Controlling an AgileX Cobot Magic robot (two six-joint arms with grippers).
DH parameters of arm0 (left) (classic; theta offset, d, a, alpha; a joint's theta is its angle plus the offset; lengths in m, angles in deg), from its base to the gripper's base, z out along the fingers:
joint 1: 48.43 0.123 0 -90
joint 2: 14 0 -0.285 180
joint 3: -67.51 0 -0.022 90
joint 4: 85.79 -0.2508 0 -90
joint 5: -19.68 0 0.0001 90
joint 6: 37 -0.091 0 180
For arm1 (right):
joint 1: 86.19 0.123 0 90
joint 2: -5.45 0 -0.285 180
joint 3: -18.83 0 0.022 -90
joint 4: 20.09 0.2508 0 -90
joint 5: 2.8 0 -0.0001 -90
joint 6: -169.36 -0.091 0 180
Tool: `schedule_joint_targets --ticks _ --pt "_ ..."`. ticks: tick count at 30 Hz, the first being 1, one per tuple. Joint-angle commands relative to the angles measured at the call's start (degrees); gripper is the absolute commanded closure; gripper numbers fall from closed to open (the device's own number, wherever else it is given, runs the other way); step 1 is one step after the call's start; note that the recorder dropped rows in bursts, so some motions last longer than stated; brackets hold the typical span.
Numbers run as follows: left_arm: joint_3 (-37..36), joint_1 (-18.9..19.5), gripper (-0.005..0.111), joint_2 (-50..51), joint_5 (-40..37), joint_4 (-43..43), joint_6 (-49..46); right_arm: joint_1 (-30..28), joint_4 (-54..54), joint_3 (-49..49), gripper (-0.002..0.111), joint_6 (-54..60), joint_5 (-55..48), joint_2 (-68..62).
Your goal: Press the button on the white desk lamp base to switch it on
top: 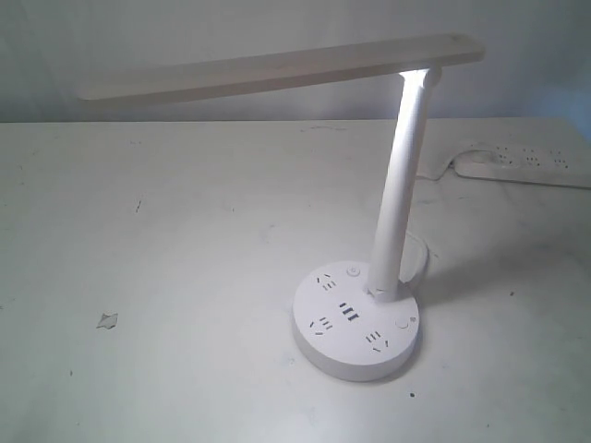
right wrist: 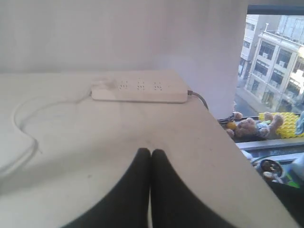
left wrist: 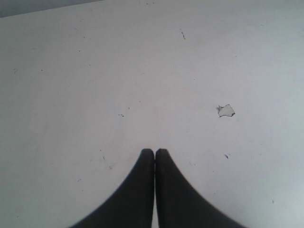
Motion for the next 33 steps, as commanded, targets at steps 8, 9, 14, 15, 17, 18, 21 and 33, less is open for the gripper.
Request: schedule_joint_targets --ticks 8,9,14,15,17,18,21,33 --pt "-0.11 0.0 0.107 -0.18 -0.06 0.19 0.02 -0.22 16.11 0.11 0.108 11.34 -7.32 0.35" --pt "-0.11 0.0 0.107 -0.18 -0.06 0.19 0.02 -0.22 16.13 0.11 0.108 11.8 -7.32 0.35" --pt "-0.11 0.0 0.107 -0.18 -0.06 0.19 0.02 -0.22 16.13 0.11 0.108 18.5 -7.17 0.35" --pt "-0.11 0.0 0.107 -0.18 -0.06 0.19 0.02 -0.22 16.13 0.11 0.108 20.01 -7.3 0.35" --pt "-0.11 0.0 0.107 -0.18 -0.06 0.19 0.02 -0.22 16.13 0.11 0.108 20.53 -7.3 0.35" --pt "-0.11 0.0 0.107 -0.18 -0.06 0.19 0.02 -0.22 16.13 0.11 0.108 20.53 -7.3 0.35" --pt "-0.11 0.0 0.107 -0.18 -0.06 0.19 0.02 -0.22 16.13 0.11 0.108 20.41 -7.3 0.35" --pt "-0.11 0.0 0.107 -0.18 -0.06 0.19 0.02 -0.22 16.13 0.11 0.108 20.41 -7.3 0.35"
